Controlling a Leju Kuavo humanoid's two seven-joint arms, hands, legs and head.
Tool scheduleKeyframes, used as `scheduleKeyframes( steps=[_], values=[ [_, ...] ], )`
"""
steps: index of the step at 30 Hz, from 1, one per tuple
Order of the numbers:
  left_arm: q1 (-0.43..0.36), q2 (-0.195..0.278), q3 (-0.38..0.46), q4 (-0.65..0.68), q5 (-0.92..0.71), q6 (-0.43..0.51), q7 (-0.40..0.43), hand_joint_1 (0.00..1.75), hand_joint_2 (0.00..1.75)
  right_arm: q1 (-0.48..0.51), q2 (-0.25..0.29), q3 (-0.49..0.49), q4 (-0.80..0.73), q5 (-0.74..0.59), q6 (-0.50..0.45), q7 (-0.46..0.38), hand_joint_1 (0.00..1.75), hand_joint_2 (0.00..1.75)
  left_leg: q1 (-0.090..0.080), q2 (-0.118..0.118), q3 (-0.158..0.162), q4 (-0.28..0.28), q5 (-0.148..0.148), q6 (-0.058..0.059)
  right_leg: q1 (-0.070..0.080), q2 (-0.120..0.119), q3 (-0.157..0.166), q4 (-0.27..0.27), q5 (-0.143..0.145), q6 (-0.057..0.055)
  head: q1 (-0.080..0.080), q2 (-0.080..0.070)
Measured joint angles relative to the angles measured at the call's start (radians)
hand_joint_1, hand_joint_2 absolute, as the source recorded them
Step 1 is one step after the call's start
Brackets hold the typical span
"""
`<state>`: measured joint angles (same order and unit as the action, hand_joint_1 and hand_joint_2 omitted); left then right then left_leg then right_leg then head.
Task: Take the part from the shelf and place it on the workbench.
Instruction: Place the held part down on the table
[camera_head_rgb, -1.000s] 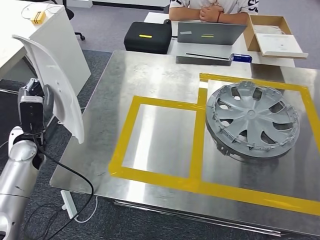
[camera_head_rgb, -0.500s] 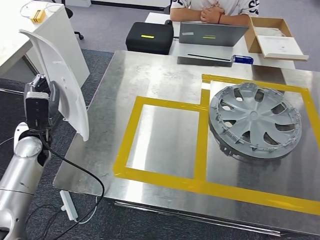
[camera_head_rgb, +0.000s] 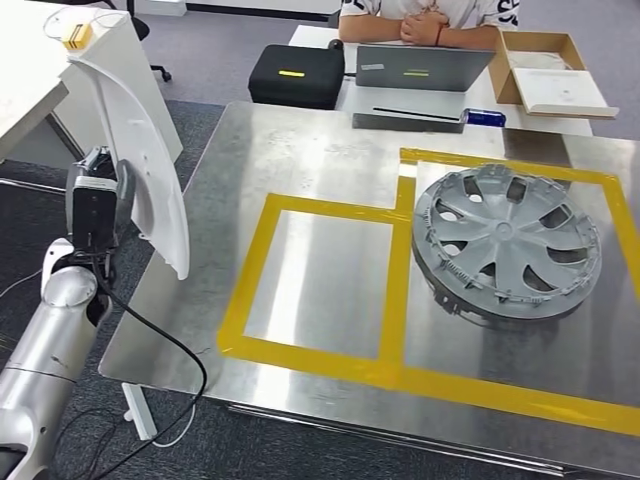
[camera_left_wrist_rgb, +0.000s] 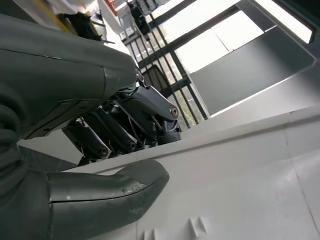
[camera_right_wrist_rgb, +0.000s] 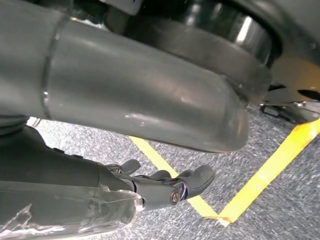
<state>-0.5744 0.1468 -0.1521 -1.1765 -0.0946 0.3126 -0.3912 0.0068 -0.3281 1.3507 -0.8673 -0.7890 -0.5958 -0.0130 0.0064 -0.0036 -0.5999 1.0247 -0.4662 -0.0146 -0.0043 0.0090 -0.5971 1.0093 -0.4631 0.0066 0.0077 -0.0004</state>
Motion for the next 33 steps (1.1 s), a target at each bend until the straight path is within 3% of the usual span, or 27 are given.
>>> scheduleKeyframes(
  steps=[2,4,5,6,7,9,10,12,15,17,19,20,21,22,23,25,27,30,32,33],
  values=[
    [-0.006,-0.003,-0.006,0.006,0.002,-0.004,0.002,1.64,1.75,0.0,0.0,0.0,0.0,-0.003,-0.004,-0.003,0.0,0.0,0.002,0.001,-0.032,0.074,-0.047,-0.009,-0.004,-0.001,0.004,-0.005,0.003,-0.009,-0.004,0.0],
    [-0.011,-0.01,-0.015,0.017,0.005,-0.01,0.008,1.64,1.75,0.0,0.0,0.0,0.0,-0.01,-0.01,-0.005,0.0,0.0,0.003,0.001,-0.094,0.204,-0.104,-0.014,-0.003,-0.001,0.004,-0.005,0.002,-0.013,-0.006,0.0],
    [-0.011,-0.014,-0.022,0.022,0.007,-0.012,0.011,1.64,1.75,0.001,0.0,0.0,0.0,-0.014,-0.013,-0.008,0.0,0.0,0.004,0.001,-0.116,0.249,-0.115,-0.015,-0.003,-0.001,0.005,-0.005,0.002,-0.014,-0.006,0.0],
    [-0.012,-0.019,-0.03,0.028,0.009,-0.014,0.014,1.64,1.75,0.002,0.0,0.0,0.0,-0.019,-0.014,-0.011,0.0,0.0,0.004,0.001,-0.124,0.263,-0.108,-0.015,-0.002,-0.001,0.005,-0.004,0.002,-0.014,-0.006,0.0],
    [-0.014,-0.024,-0.038,0.032,0.01,-0.016,0.016,1.64,1.75,0.002,0.0,0.0,0.0,-0.025,-0.015,-0.015,0.0,0.0,0.003,0.001,-0.112,0.237,-0.081,-0.012,-0.001,0.0,0.005,-0.004,0.002,-0.014,-0.006,0.0],
    [-0.025,-0.032,-0.054,0.039,0.012,-0.016,0.018,1.64,1.75,0.002,0.001,0.0,0.001,-0.036,-0.015,-0.023,0.0,0.0,0.002,0.001,-0.052,0.112,-0.011,-0.002,0.001,0.001,0.007,-0.003,0.001,-0.012,-0.006,0.0],
    [-0.034,-0.036,-0.062,0.041,0.014,-0.016,0.018,1.64,1.75,0.002,0.002,0.0,0.001,-0.042,-0.015,-0.027,0.0,0.0,0.0,0.001,-0.023,0.05,0.009,0.004,0.003,0.002,0.005,-0.001,0.0,-0.01,-0.006,0.0],
    [-0.047,-0.046,-0.078,0.046,0.018,-0.017,0.019,1.64,1.75,0.002,0.003,0.0,0.002,-0.053,-0.015,-0.034,0.0,0.0,-0.004,0.001,0.002,-0.007,0.015,0.011,0.006,0.001,0.001,0.0,0.0,-0.002,-0.005,0.0],
    [-0.055,-0.059,-0.1,0.051,0.021,-0.022,0.019,1.64,1.75,0.003,0.004,0.001,0.006,-0.064,-0.014,-0.04,0.0,0.0,-0.001,0.002,0.005,-0.02,0.019,0.023,0.004,-0.001,-0.007,0.006,-0.006,0.014,-0.004,0.0],
    [-0.06,-0.068,-0.112,0.052,0.024,-0.025,0.019,1.64,1.75,0.003,0.005,0.004,0.008,-0.069,-0.013,-0.042,0.0,0.0,0.004,0.003,0.008,-0.025,0.023,0.033,0.001,-0.001,-0.04,0.071,-0.047,0.024,0.0,0.0],
    [-0.063,-0.076,-0.122,0.056,0.028,-0.027,0.019,1.64,1.75,0.004,0.007,0.006,0.011,-0.072,-0.012,-0.043,0.0,0.0,0.003,0.003,0.007,-0.025,0.023,0.037,-0.003,-0.002,-0.101,0.204,-0.108,0.032,0.003,0.0],
    [-0.063,-0.079,-0.127,0.058,0.029,-0.028,0.019,1.64,1.75,0.004,0.007,0.006,0.013,-0.073,-0.011,-0.044,0.0,0.0,0.003,0.003,0.007,-0.025,0.023,0.037,-0.005,-0.002,-0.13,0.262,-0.128,0.035,0.003,0.0],
    [-0.062,-0.081,-0.131,0.061,0.031,-0.029,0.019,1.64,1.75,0.005,0.007,0.006,0.016,-0.075,-0.01,-0.047,0.0,0.0,0.003,0.003,0.007,-0.025,0.022,0.037,-0.006,-0.002,-0.145,0.29,-0.13,0.038,0.004,0.0],
    [-0.062,-0.083,-0.134,0.063,0.033,-0.031,0.019,1.64,1.75,0.005,0.007,0.007,0.019,-0.077,-0.009,-0.05,0.0,0.0,0.003,0.002,0.008,-0.025,0.022,0.036,-0.008,-0.002,-0.14,0.277,-0.111,0.04,0.004,0.0],
    [-0.062,-0.085,-0.137,0.065,0.035,-0.032,0.019,1.64,1.75,0.005,0.007,0.007,0.021,-0.079,-0.008,-0.053,0.0,0.0,0.004,0.002,0.009,-0.024,0.021,0.035,-0.01,-0.003,-0.116,0.226,-0.077,0.041,0.004,0.0],
    [-0.065,-0.089,-0.141,0.066,0.039,-0.034,0.019,1.64,1.75,0.004,0.008,0.008,0.025,-0.081,-0.007,-0.057,0.0,0.0,0.001,0.002,0.01,-0.021,0.017,0.028,-0.012,-0.004,-0.041,0.081,-0.018,0.039,0.004,0.0],
    [-0.068,-0.093,-0.146,0.066,0.039,-0.035,0.02,1.64,1.75,0.001,0.008,0.01,0.027,-0.082,-0.008,-0.058,0.0,0.0,-0.003,0.0,0.007,-0.018,0.016,0.018,-0.012,-0.003,0.0,0.008,-0.005,0.032,0.003,0.0],
    [-0.069,-0.097,-0.157,0.066,0.04,-0.037,0.027,1.64,1.75,0.0,0.01,0.012,0.029,-0.085,-0.009,-0.06,0.0,0.0,-0.001,0.0,0.003,-0.011,0.011,0.003,-0.01,-0.001,0.003,0.003,-0.005,0.015,0.001,0.0],
    [-0.07,-0.101,-0.164,0.067,0.046,-0.039,0.033,1.64,1.75,0.0,0.012,0.014,0.031,-0.092,-0.01,-0.066,0.0,0.0,0.001,0.001,-0.022,0.047,-0.029,-0.006,-0.012,-0.002,0.006,0.0,-0.002,0.002,-0.001,0.0],
    [-0.07,-0.104,-0.168,0.068,0.052,-0.04,0.036,1.64,1.75,0.0,0.012,0.014,0.032,-0.097,-0.012,-0.068,0.0,0.0,0.002,0.001,-0.048,0.105,-0.06,-0.009,-0.012,-0.002,0.006,-0.001,-0.003,-0.003,-0.003,0.0]
  ],
)
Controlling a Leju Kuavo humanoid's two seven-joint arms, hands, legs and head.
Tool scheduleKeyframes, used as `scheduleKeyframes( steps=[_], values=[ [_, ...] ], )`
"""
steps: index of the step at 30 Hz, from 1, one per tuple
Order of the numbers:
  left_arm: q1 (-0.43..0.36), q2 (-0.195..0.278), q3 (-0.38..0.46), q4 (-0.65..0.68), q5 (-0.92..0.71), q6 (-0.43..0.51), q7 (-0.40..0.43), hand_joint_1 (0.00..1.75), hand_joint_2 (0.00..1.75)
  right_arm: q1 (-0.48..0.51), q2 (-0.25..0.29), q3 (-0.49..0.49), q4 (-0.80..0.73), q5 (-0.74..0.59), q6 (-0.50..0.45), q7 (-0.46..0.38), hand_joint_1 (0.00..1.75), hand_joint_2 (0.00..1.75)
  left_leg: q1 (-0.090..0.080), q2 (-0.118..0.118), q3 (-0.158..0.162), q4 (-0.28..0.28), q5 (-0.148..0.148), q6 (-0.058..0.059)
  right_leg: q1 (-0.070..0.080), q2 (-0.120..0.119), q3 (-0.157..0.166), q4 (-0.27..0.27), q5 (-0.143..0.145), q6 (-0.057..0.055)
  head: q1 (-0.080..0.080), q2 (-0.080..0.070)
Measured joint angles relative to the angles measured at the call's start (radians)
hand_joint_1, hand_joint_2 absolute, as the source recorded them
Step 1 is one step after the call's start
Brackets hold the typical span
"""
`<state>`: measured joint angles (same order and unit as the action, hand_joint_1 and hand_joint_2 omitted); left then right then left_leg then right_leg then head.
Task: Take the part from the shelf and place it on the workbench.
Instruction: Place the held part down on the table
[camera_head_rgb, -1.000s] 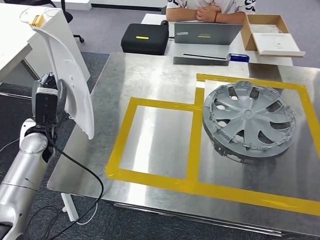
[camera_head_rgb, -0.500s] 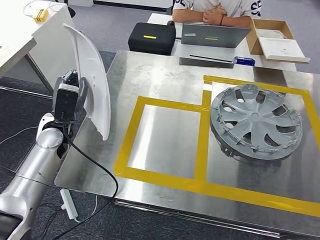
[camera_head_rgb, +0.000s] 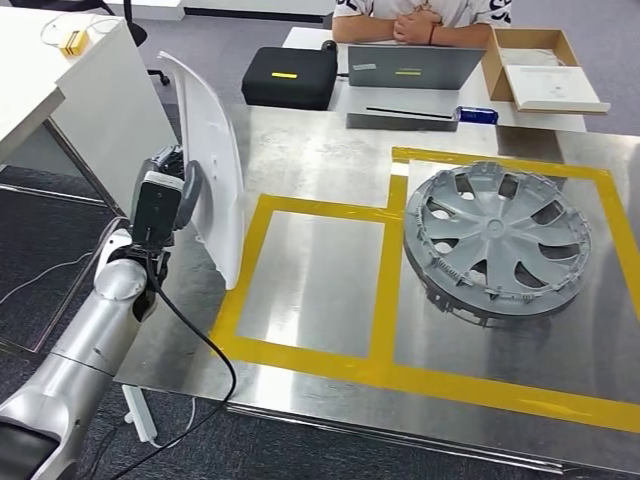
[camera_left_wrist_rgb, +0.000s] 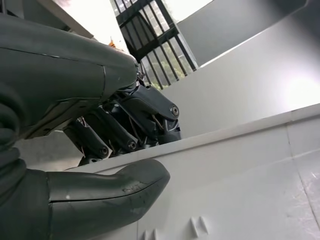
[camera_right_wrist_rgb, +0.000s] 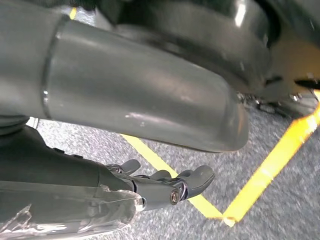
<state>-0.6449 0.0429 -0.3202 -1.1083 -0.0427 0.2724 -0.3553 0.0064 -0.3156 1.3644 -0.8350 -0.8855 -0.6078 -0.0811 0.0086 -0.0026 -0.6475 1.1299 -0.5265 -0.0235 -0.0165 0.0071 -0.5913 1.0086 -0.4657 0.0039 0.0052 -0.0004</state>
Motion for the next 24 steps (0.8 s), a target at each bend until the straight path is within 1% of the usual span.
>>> scheduleKeyframes(
  steps=[1,2,3,4,5,6,7,8,9,10,12,13,14,15,16,17,18,19,20,21,22,23,24],
  values=[
    [0.001,-0.004,-0.004,0.002,0.007,-0.002,0.003,1.64,1.75,0.0,0.0,0.0,0.001,-0.004,-0.001,-0.003,0.0,0.0,0.0,0.0,-0.032,0.069,-0.031,-0.002,0.0,0.0,0.0,0.0,0.0,-0.003,-0.001,0.0],
    [0.003,-0.007,-0.008,0.005,0.015,-0.005,0.006,1.64,1.75,0.0,0.001,0.0,0.003,-0.009,-0.002,-0.005,0.0,0.0,0.001,0.0,-0.06,0.127,-0.051,-0.002,0.001,0.0,0.0,0.0,-0.001,-0.004,0.0,0.0],
    [0.005,-0.012,-0.012,0.009,0.023,-0.007,0.009,1.64,1.75,0.0,0.001,0.0,0.006,-0.014,-0.002,-0.009,0.0,0.0,0.001,0.0,-0.078,0.16,-0.054,-0.001,0.002,0.001,0.0,0.0,-0.001,-0.005,-0.001,0.0],
    [0.007,-0.018,-0.016,0.012,0.031,-0.009,0.011,1.64,1.75,0.001,0.003,0.0,0.009,-0.02,0.0,-0.014,0.0,0.0,0.001,0.0,-0.078,0.155,-0.037,0.001,0.003,0.001,0.001,0.001,-0.001,-0.005,-0.001,0.0],
    [0.008,-0.024,-0.021,0.015,0.04,-0.011,0.013,1.64,1.75,0.001,0.005,0.001,0.012,-0.025,0.002,-0.019,0.0,0.0,0.0,0.0,-0.06,0.113,-0.003,0.006,0.005,0.002,0.002,0.001,-0.002,-0.004,-0.001,0.0],
    [0.007,-0.029,-0.025,0.017,0.048,-0.011,0.014,1.64,1.75,0.001,0.007,0.001,0.015,-0.03,0.004,-0.023,0.0,0.0,-0.001,0.0,-0.03,0.047,0.037,0.013,0.006,0.002,0.004,0.001,-0.003,-0.004,-0.001,0.0],
    [0.006,-0.033,-0.029,0.019,0.054,-0.011,0.015,1.64,1.75,0.0,0.01,0.001,0.018,-0.034,0.005,-0.027,0.0,0.0,-0.004,0.0,0.0,-0.017,0.065,0.02,0.009,0.003,0.004,0.002,-0.004,-0.002,-0.001,0.0],
    [0.004,-0.038,-0.034,0.02,0.06,-0.011,0.016,1.64,1.75,0.0,0.012,0.001,0.02,-0.037,0.005,-0.029,0.0,0.0,-0.006,0.0,0.023,-0.069,0.08,0.025,0.011,0.003,0.003,0.003,-0.006,0.001,0.0,0.0],
    [0.003,-0.043,-0.039,0.022,0.065,-0.011,0.018,1.64,1.75,-0.001,0.013,0.001,0.022,-0.04,0.004,-0.031,0.0,0.0,-0.008,0.0,0.035,-0.098,0.084,0.028,0.012,0.002,0.0,0.004,-0.006,0.005,0.0,0.0],
    [0.003,-0.047,-0.044,0.025,0.071,-0.01,0.02,1.64,1.75,-0.001,0.014,0.002,0.023,-0.043,0.0,-0.032,0.0,0.0,-0.009,0.0,0.039,-0.109,0.079,0.029,0.013,0.001,-0.001,0.004,-0.006,0.009,0.001,0.0],
    [0.005,-0.053,-0.053,0.032,0.085,-0.008,0.025,1.64,1.75,-0.001,0.014,0.003,0.024,-0.051,-0.01,-0.033,0.0,0.0,-0.006,0.0,0.042,-0.119,0.081,0.033,0.012,0.0,-0.004,0.003,-0.008,0.018,0.001,0.0],
    [0.005,-0.056,-0.057,0.036,0.093,-0.006,0.026,1.64,1.75,-0.001,0.014,0.005,0.024,-0.055,-0.015,-0.034,0.0,0.0,-0.004,0.0,0.044,-0.123,0.083,0.037,0.012,0.0,-0.011,0.015,-0.018,0.023,0.002,0.0],
    [0.006,-0.059,-0.061,0.041,0.098,-0.004,0.027,1.64,1.75,-0.001,0.014,0.007,0.024,-0.058,-0.018,-0.034,0.0,0.0,-0.001,0.0,0.046,-0.127,0.085,0.041,0.011,-0.001,-0.027,0.048,-0.039,0.028,0.005,0.0],
    [0.006,-0.063,-0.064,0.047,0.102,-0.002,0.027,1.64,1.75,-0.001,0.014,0.008,0.024,-0.062,-0.019,-0.035,0.0,0.0,0.001,0.001,0.048,-0.129,0.086,0.044,0.009,-0.001,-0.053,0.102,-0.068,0.032,0.007,0.0],
    [0.007,-0.066,-0.067,0.053,0.105,-0.001,0.026,1.64,1.75,-0.001,0.014,0.01,0.024,-0.064,-0.02,-0.036,0.0,0.0,0.001,0.001,0.048,-0.129,0.085,0.046,0.008,-0.001,-0.086,0.17,-0.099,0.035,0.01,0.0],
    [0.01,-0.068,-0.07,0.06,0.107,-0.001,0.026,1.64,1.75,-0.001,0.014,0.01,0.024,-0.067,-0.021,-0.038,0.0,0.0,0.001,0.001,0.047,-0.129,0.085,0.047,0.006,-0.001,-0.118,0.235,-0.124,0.039,0.01,0.0],
    [0.013,-0.069,-0.072,0.067,0.11,-0.001,0.026,1.64,1.75,0.0,0.014,0.011,0.024,-0.07,-0.022,-0.04,0.0,0.0,0.001,0.001,0.048,-0.129,0.085,0.047,0.005,-0.001,-0.14,0.276,-0.132,0.041,0.01,0.0],
    [0.016,-0.069,-0.075,0.073,0.112,-0.001,0.026,1.64,1.75,0.0,0.014,0.012,0.024,-0.073,-0.023,-0.042,0.0,0.0,0.001,0.001,0.048,-0.128,0.085,0.046,0.005,-0.002,-0.145,0.28,-0.121,0.043,0.011,0.0],
    [0.018,-0.07,-0.078,0.078,0.114,-0.001,0.025,1.64,1.75,0.0,0.014,0.013,0.024,-0.075,-0.025,-0.043,0.0,0.0,0.001,0.0,0.049,-0.128,0.084,0.045,0.004,-0.002,-0.129,0.245,-0.092,0.044,0.011,0.0],
    [0.019,-0.071,-0.08,0.082,0.114,-0.001,0.024,1.64,1.75,0.0,0.014,0.014,0.024,-0.077,-0.028,-0.043,0.0,0.0,0.001,0.0,0.051,-0.128,0.082,0.043,0.002,-0.002,-0.098,0.178,-0.054,0.044,0.011,0.0],
    [0.019,-0.072,-0.083,0.085,0.115,-0.002,0.023,1.64,1.75,0.0,0.014,0.015,0.024,-0.078,-0.032,-0.043,0.0,0.0,-0.001,-0.001,0.052,-0.126,0.081,0.04,0.002,-0.002,-0.062,0.109,-0.025,0.043,0.011,0.0],
    [0.019,-0.072,-0.086,0.088,0.115,-0.004,0.021,1.64,1.75,0.0,0.014,0.016,0.022,-0.08,-0.037,-0.043,0.0,0.0,-0.003,-0.001,0.051,-0.124,0.079,0.035,0.002,-0.002,-0.032,0.051,-0.007,0.04,0.01,0.0],
    [0.02,-0.071,-0.088,0.09,0.115,-0.007,0.018,1.64,1.75,0.0,0.014,0.017,0.019,-0.081,-0.042,-0.043,0.0,0.0,-0.005,-0.002,0.049,-0.122,0.079,0.03,0.003,-0.001,-0.014,0.018,0.0,0.037,0.01,0.0]
  ],
)
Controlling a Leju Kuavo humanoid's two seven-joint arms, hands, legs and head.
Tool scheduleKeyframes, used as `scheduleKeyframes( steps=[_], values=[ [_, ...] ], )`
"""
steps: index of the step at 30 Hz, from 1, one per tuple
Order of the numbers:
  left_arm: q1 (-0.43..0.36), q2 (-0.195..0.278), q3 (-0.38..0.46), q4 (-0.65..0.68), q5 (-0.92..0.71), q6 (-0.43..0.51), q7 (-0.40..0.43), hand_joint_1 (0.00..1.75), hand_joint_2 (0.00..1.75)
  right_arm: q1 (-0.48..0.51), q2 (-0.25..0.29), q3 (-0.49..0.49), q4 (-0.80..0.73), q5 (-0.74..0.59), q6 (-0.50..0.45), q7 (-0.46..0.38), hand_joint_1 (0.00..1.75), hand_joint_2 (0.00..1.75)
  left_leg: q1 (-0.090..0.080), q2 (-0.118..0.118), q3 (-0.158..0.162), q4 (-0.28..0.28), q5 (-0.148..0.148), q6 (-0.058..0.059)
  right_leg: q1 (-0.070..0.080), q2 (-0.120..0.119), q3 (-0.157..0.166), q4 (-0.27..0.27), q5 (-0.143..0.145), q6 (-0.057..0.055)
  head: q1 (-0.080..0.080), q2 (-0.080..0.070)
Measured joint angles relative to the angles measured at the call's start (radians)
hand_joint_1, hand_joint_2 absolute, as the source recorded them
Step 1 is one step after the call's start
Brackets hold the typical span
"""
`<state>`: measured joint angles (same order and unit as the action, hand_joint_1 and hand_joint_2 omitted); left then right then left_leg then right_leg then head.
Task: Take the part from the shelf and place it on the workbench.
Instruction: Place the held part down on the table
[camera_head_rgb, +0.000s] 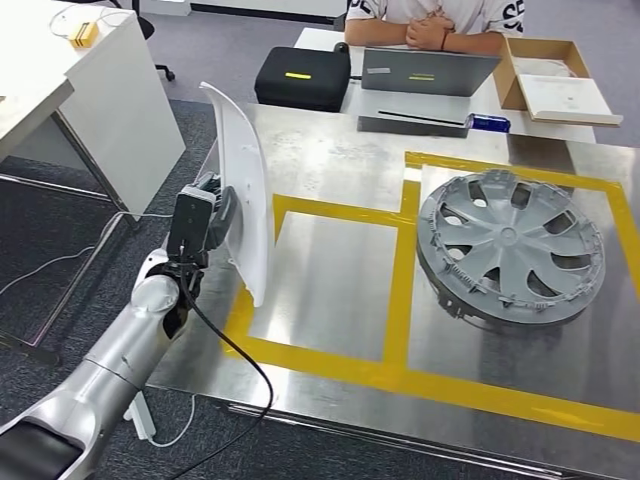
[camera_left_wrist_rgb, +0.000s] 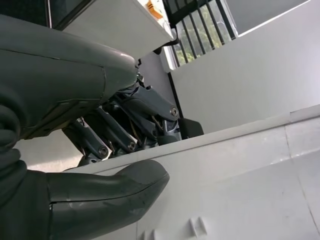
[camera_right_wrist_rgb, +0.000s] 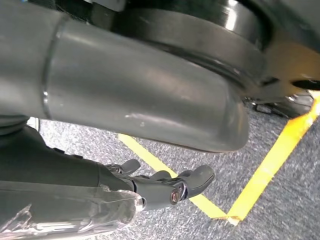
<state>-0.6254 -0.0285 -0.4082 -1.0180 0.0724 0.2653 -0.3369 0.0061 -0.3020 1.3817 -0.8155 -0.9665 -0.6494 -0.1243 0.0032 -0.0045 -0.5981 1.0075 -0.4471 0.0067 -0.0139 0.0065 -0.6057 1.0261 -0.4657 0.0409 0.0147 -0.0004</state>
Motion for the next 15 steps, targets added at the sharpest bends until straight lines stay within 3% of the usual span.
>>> scheduleKeyframes(
  steps=[3,5,8,10,11,13,15],
  values=[
    [0.001,0.001,-0.008,0.006,-0.001,-0.01,-0.005,1.64,1.75,0.003,-0.001,0.004,-0.007,-0.005,-0.008,0.0,0.0,0.0,0.001,0.0,-0.003,0.003,0.001,-0.015,0.003,0.002,0.008,-0.012,0.0,-0.017,0.0,0.0],
    [-0.001,0.002,-0.013,0.01,0.001,-0.017,-0.007,1.64,1.75,0.004,-0.002,0.008,-0.008,-0.01,-0.008,-0.004,0.0,0.0,0.003,0.001,-0.018,0.039,-0.027,-0.025,0.001,0.002,0.01,-0.016,0.002,-0.03,-0.003,0.0],
    [-0.003,0.004,-0.018,0.025,0.008,-0.032,-0.007,1.64,1.75,0.003,-0.002,0.012,-0.008,-0.02,-0.008,-0.01,0.0,0.0,0.005,0.001,-0.098,0.217,-0.113,-0.034,0.001,0.001,0.011,-0.017,0.003,-0.041,-0.008,0.0],
    [0.0,0.004,-0.023,0.037,0.01,-0.038,-0.006,1.64,1.75,0.004,-0.003,0.016,-0.008,-0.023,-0.008,-0.011,0.0,0.0,0.004,0.001,-0.128,0.28,-0.122,-0.031,0.004,0.001,0.011,-0.017,0.003,-0.043,-0.008,0.0],
    [0.0,0.004,-0.025,0.041,0.01,-0.038,-0.006,1.64,1.75,0.005,-0.002,0.017,-0.008,-0.024,-0.008,-0.011,0.0,0.0,0.004,0.001,-0.116,0.258,-0.1,-0.027,0.006,0.002,0.012,-0.017,0.003,-0.043,-0.008,0.0],
    [-0.004,0.004,-0.027,0.045,0.01,-0.039,-0.006,1.69,1.75,0.006,-0.002,0.018,-0.009,-0.025,-0.008,-0.012,0.0,0.0,-0.001,0.001,-0.057,0.14,-0.036,-0.01,0.01,0.002,0.013,-0.017,0.003,-0.043,-0.008,0.0],
    [-0.01,0.004,-0.028,0.047,0.01,-0.043,-0.006,1.75,1.75,0.005,-0.002,0.018,-0.012,-0.029,-0.009,-0.013,0.0,0.0,-0.007,0.002,-0.006,0.036,-0.006,0.005,0.015,0.001,0.011,-0.015,0.004,-0.039,-0.007,0.0]
  ],
)
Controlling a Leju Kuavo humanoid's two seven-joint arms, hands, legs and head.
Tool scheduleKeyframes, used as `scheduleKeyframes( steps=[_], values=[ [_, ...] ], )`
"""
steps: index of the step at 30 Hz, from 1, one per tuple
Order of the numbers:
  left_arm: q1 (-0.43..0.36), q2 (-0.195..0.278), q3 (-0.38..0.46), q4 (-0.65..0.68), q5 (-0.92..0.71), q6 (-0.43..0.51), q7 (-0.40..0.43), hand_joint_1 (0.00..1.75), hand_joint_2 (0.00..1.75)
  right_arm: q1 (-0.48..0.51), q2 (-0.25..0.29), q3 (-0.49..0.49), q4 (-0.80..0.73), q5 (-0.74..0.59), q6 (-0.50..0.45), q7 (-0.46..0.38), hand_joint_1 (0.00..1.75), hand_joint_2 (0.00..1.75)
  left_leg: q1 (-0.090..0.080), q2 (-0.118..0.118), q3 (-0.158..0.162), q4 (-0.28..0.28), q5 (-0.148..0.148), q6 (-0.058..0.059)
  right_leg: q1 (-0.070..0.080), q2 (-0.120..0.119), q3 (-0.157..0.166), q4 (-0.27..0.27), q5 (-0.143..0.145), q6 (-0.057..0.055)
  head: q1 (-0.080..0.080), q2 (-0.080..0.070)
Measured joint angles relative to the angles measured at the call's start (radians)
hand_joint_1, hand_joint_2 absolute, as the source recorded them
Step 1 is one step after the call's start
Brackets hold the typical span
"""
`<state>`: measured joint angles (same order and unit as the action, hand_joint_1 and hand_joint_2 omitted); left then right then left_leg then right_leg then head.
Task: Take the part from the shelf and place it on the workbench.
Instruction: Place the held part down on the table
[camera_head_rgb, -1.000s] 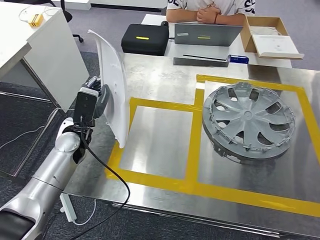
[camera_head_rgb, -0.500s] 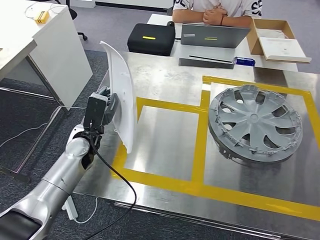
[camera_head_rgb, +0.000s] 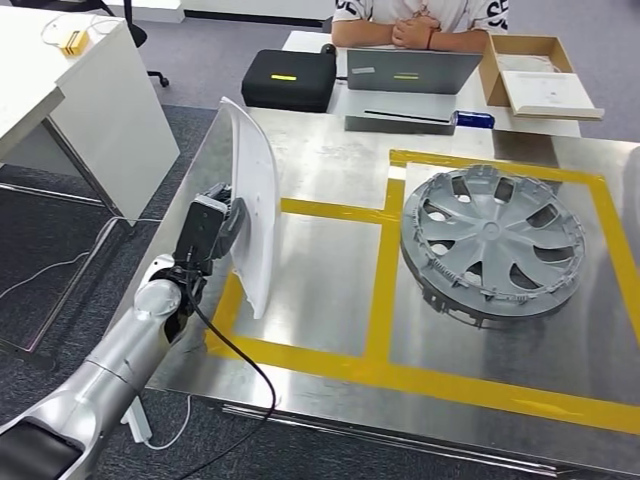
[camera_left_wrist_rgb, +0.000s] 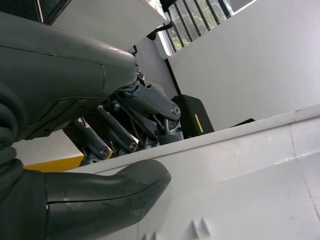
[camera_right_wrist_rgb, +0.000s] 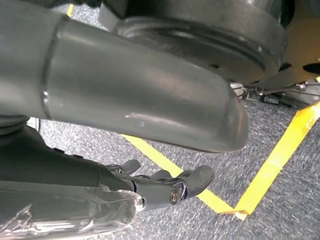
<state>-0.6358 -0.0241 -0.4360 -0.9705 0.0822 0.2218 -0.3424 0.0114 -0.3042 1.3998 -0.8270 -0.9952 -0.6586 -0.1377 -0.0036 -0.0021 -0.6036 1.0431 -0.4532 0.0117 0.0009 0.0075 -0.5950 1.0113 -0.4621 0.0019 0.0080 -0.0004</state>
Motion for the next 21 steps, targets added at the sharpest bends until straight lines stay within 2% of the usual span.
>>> scheduleKeyframes(
  steps=[3,4,5,6,7,8,9,10,11,13,15,16,19,21],
  values=[
    [-0.003,0.002,-0.002,0.005,0.002,-0.012,0.005,1.71,1.75,0.0,-0.003,0.004,-0.009,-0.01,-0.01,0.0,0.0,0.0,0.0,0.0,0.012,-0.033,0.0,0.005,0.001,-0.004,-0.005,-0.001,0.002,0.013,0.0,0.0],
    [-0.003,0.004,-0.002,0.008,0.003,-0.014,0.008,1.65,1.75,0.0,-0.006,0.007,-0.016,-0.015,-0.016,0.0,0.0,0.0,0.002,0.0,0.014,-0.039,0.003,0.008,0.0,-0.005,-0.009,0.004,-0.004,0.018,0.0,0.0],
    [-0.004,0.004,-0.002,0.011,0.005,-0.015,0.012,1.51,1.75,0.0,-0.008,0.01,-0.023,-0.022,-0.02,0.001,0.0,0.0,0.005,0.001,0.016,-0.044,0.007,0.011,-0.001,-0.005,-0.019,0.024,-0.019,0.023,0.002,0.0],
    [-0.005,0.004,-0.003,0.016,0.008,-0.016,0.017,1.39,1.75,0.0,-0.01,0.015,-0.029,-0.029,-0.024,0.001,0.0,0.0,0.008,0.001,0.018,-0.049,0.01,0.013,-0.002,-0.004,-0.039,0.064,-0.043,0.028,0.005,0.0],
    [-0.005,0.003,-0.003,0.022,0.013,-0.016,0.023,1.35,1.75,0.0,-0.01,0.02,-0.033,-0.038,-0.027,-0.001,0.0,0.0,0.008,0.001,0.018,-0.049,0.01,0.014,-0.005,-0.004,-0.066,0.123,-0.074,0.033,0.007,0.0],
    [-0.004,0.002,-0.004,0.03,0.02,-0.015,0.029,1.37,1.75,0.0,-0.011,0.025,-0.036,-0.046,-0.029,-0.002,0.0,0.0,0.007,0.001,0.017,-0.049,0.01,0.015,-0.007,-0.005,-0.097,0.188,-0.102,0.037,0.009,0.0],
    [-0.001,0.001,-0.004,0.038,0.027,-0.014,0.035,1.49,1.75,0.0,-0.011,0.03,-0.038,-0.055,-0.03,-0.005,0.0,0.0,0.007,0.001,0.017,-0.049,0.01,0.015,-0.009,-0.005,-0.122,0.239,-0.118,0.041,0.009,0.0],
    [0.003,0.001,-0.005,0.046,0.036,-0.013,0.039,1.59,1.75,0.0,-0.012,0.035,-0.039,-0.062,-0.031,-0.007,0.0,0.0,0.007,0.001,0.017,-0.048,0.01,0.015,-0.011,-0.005,-0.133,0.261,-0.118,0.044,0.009,0.0],
    [0.007,0.0,-0.006,0.053,0.046,-0.013,0.041,1.64,1.75,-0.001,-0.013,0.04,-0.04,-0.07,-0.032,-0.01,0.0,0.0,0.008,0.001,0.017,-0.048,0.009,0.015,-0.013,-0.005,-0.125,0.244,-0.099,0.046,0.009,0.0],
    [0.015,0.0,-0.007,0.065,0.062,-0.013,0.043,1.66,1.75,-0.003,-0.015,0.048,-0.042,-0.082,-0.032,-0.016,0.0,0.0,0.009,0.001,0.018,-0.046,0.007,0.01,-0.018,-0.006,-0.065,0.125,-0.038,0.048,0.009,0.0],
    [0.019,0.0,-0.007,0.079,0.071,-0.013,0.042,1.6,1.75,-0.007,-0.016,0.054,-0.042,-0.093,-0.032,-0.02,0.0,0.0,0.004,0.0,0.014,-0.041,0.004,0.001,-0.018,-0.005,-0.009,0.02,-0.009,0.044,0.009,0.0],
    [0.021,0.0,-0.007,0.088,0.073,-0.013,0.042,1.49,1.75,-0.009,-0.016,0.056,-0.042,-0.097,-0.032,-0.021,0.0,0.0,0.002,-0.001,0.012,-0.039,0.005,-0.004,-0.017,-0.004,0.001,0.001,-0.009,0.04,0.009,0.0],
    [0.027,0.001,-0.008,0.107,0.073,-0.01,0.043,1.24,1.75,-0.009,-0.016,0.064,-0.043,-0.106,-0.032,-0.026,0.0,0.0,0.004,-0.001,0.008,-0.032,-0.001,-0.018,-0.015,-0.002,0.004,0.0,-0.008,0.021,0.006,0.0],
    [0.029,0.005,-0.008,0.119,0.072,-0.002,0.044,1.09,1.75,-0.01,-0.017,0.068,-0.045,-0.114,-0.032,-0.03,0.0,0.0,0.006,0.0,-0.014,0.021,-0.038,-0.028,-0.018,-0.003,0.006,-0.002,-0.007,0.008,0.003,0.0]
  ],
)
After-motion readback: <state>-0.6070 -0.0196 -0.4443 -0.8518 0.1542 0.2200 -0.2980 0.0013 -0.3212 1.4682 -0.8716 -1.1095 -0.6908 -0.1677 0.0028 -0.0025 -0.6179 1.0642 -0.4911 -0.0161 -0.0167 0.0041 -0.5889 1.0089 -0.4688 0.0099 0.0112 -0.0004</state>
